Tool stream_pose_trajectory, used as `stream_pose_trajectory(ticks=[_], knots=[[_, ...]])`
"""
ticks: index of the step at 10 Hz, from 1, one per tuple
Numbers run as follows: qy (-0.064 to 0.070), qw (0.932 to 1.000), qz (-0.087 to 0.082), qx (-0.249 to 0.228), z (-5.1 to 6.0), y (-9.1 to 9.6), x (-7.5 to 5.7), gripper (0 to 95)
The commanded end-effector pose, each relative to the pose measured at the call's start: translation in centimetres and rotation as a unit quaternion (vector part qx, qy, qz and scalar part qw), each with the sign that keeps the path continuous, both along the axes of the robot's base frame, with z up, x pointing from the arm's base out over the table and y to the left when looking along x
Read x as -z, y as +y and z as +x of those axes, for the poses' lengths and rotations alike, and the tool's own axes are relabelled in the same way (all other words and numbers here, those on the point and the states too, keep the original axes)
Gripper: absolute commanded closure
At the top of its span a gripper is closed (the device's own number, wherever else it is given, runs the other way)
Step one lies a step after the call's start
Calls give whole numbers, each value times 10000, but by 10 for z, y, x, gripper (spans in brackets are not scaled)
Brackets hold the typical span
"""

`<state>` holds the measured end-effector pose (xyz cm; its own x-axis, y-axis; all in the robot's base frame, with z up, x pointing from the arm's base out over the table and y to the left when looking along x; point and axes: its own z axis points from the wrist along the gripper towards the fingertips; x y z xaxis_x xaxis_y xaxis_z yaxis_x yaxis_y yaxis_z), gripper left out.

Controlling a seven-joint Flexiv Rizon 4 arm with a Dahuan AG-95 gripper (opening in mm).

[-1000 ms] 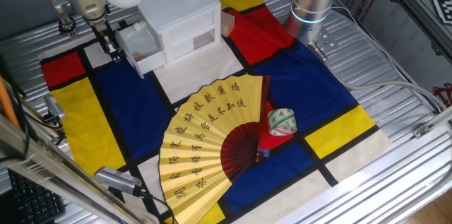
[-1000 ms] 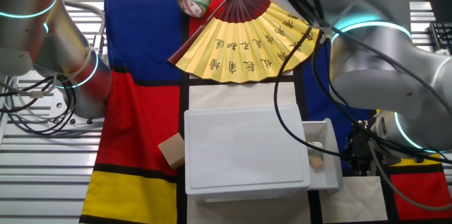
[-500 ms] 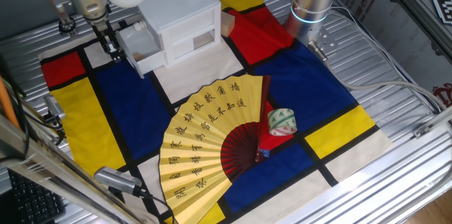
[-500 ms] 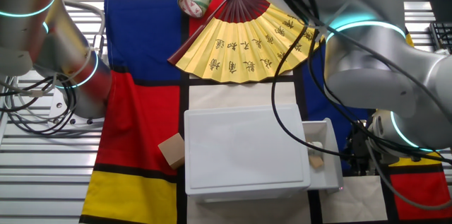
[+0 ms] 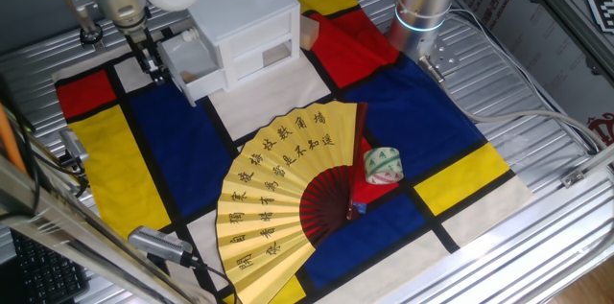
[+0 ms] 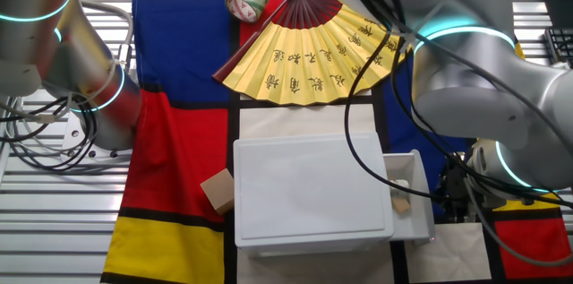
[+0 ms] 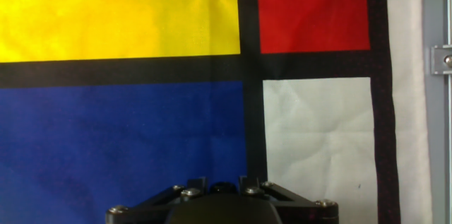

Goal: Grasp the handle and close the drawer

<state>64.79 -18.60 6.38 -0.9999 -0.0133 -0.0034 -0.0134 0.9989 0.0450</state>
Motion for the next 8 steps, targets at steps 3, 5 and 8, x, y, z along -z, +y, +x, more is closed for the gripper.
stream_pose_trajectory(ticks=[3,5,8], knots=[[-24,10000,-11,0,-1,1,-2,950],[-26,10000,-12,4,-3,1,-2,950],[-28,10000,-13,-2,-7,0,-1,950]])
